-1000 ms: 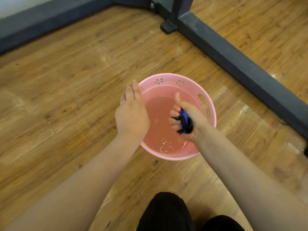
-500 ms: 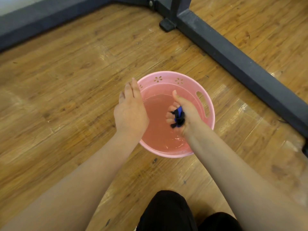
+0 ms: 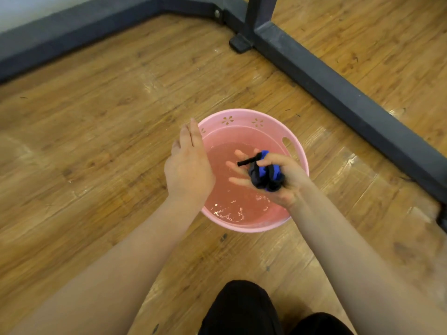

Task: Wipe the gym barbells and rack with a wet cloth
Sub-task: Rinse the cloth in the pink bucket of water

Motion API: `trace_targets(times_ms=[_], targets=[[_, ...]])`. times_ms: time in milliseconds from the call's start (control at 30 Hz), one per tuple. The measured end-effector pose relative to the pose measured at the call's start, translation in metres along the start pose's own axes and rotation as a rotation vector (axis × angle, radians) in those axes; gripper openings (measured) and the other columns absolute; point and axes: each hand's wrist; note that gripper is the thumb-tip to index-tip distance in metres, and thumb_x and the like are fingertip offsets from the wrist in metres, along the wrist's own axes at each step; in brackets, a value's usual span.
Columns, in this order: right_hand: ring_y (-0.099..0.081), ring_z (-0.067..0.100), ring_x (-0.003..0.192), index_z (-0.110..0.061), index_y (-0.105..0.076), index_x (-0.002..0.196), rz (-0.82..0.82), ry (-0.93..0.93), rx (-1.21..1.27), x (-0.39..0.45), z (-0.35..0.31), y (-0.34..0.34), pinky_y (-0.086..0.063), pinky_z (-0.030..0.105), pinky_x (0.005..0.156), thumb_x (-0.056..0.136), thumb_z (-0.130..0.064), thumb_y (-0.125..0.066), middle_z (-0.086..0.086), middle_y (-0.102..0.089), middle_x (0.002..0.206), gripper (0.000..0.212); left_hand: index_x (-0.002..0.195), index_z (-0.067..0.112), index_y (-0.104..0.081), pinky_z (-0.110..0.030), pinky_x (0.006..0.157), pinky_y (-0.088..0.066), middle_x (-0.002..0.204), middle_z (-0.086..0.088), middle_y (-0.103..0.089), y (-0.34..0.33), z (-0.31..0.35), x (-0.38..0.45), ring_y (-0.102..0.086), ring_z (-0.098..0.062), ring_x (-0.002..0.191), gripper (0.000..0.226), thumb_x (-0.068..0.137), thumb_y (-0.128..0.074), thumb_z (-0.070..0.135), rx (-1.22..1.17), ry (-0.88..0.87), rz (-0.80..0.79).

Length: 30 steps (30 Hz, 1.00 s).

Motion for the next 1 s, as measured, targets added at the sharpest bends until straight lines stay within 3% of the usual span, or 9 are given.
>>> trace_targets(times_ms=[67,167,267,300,467,633,867,933,1000], targets=[[-0.068,0.030,0.065,-0.001,-0.060,0.081,-0.033,0.035,0.110,0.001,-0.001,-0.001,-0.059,0.043,0.059,0.065,0.016,-0.053,0.020,-0.068,0.079,0.023,0.150,0.006,0.005,-0.033,0.086,-0.048,0.155,-0.012,-0.014,0.001,0.000,-0.001,-0.035,-0.030,0.133,0.090,0.084,-0.056,0.012,0.004,0.001,-0.007],[-0.054,0.014,0.045,0.000,-0.070,0.073,-0.173,-0.035,0.246,0.001,0.000,-0.002,-0.046,0.019,0.037,0.041,0.011,-0.083,0.010,-0.060,0.068,0.036,0.150,0.006,0.006,-0.034,0.087,-0.048,0.155,-0.012,-0.013,0.001,0.001,0.000,-0.035,-0.030,0.133,0.090,0.084,-0.056,0.013,0.004,0.006,-0.008],[-0.042,0.007,0.038,-0.007,-0.066,0.063,-0.122,-0.055,0.135,0.000,0.002,-0.004,-0.034,0.014,0.030,0.065,-0.025,-0.077,0.000,-0.049,0.057,0.021,0.150,0.006,0.005,-0.034,0.086,-0.047,0.155,-0.011,-0.013,0.001,0.001,0.000,-0.038,-0.029,0.131,0.090,0.085,-0.056,0.013,0.006,0.012,-0.006],[-0.038,0.005,0.035,-0.011,-0.062,0.056,-0.067,-0.048,0.080,-0.002,0.002,-0.006,-0.030,0.012,0.028,0.072,-0.037,-0.067,-0.003,-0.045,0.053,0.031,0.150,0.006,0.005,-0.034,0.085,-0.047,0.155,-0.010,-0.013,0.001,0.001,0.000,-0.038,-0.029,0.131,0.090,0.085,-0.056,0.012,0.009,0.012,-0.002],[-0.027,0.007,0.031,-0.020,-0.040,0.044,0.124,0.015,-0.043,-0.004,0.004,-0.014,-0.018,0.013,0.029,0.090,-0.051,-0.051,-0.006,-0.032,0.043,0.057,0.150,0.007,0.005,-0.032,0.083,-0.048,0.155,-0.010,-0.013,0.001,0.000,-0.001,-0.041,-0.029,0.128,0.091,0.084,-0.057,0.011,0.023,0.012,-0.005],[-0.026,0.009,0.029,-0.021,-0.036,0.042,0.202,0.018,-0.038,0.004,0.010,-0.019,-0.020,0.013,0.028,0.093,-0.027,-0.052,-0.006,-0.030,0.041,0.053,0.150,0.007,0.006,-0.033,0.083,-0.048,0.155,-0.011,-0.012,0.001,0.000,0.000,-0.041,-0.029,0.129,0.091,0.085,-0.057,0.010,0.021,0.011,-0.004],[-0.029,0.009,0.029,-0.020,-0.035,0.055,0.317,0.079,-0.099,0.022,0.020,-0.015,-0.024,0.014,0.031,0.091,-0.020,-0.052,-0.006,-0.032,0.042,0.040,0.150,0.006,0.003,-0.034,0.083,-0.048,0.155,-0.011,-0.014,-0.001,-0.001,0.001,-0.041,-0.029,0.129,0.086,0.086,-0.054,0.012,-0.006,0.015,0.021],[-0.033,0.010,0.032,-0.019,-0.039,0.053,0.373,0.185,-0.237,0.024,0.021,-0.012,-0.029,0.019,0.037,0.089,-0.015,-0.055,-0.005,-0.034,0.042,0.040,0.150,0.006,0.004,-0.033,0.087,-0.046,0.155,-0.011,-0.014,-0.001,0.000,0.001,-0.040,-0.029,0.129,0.086,0.087,-0.054,0.015,0.003,0.014,0.019],[-0.031,0.014,0.031,-0.018,-0.036,0.044,0.400,0.372,-0.645,0.021,0.022,-0.011,-0.028,0.023,0.042,0.087,-0.010,-0.057,-0.004,-0.031,0.035,0.048,0.150,0.007,0.005,-0.032,0.089,-0.045,0.155,-0.010,-0.014,-0.002,0.000,0.002,-0.040,-0.028,0.129,0.087,0.087,-0.055,0.017,0.016,0.009,0.019]])
Point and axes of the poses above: each hand's wrist, its own x-axis towards the middle knuckle, its own y-axis out of the back of the hand, z = x × y
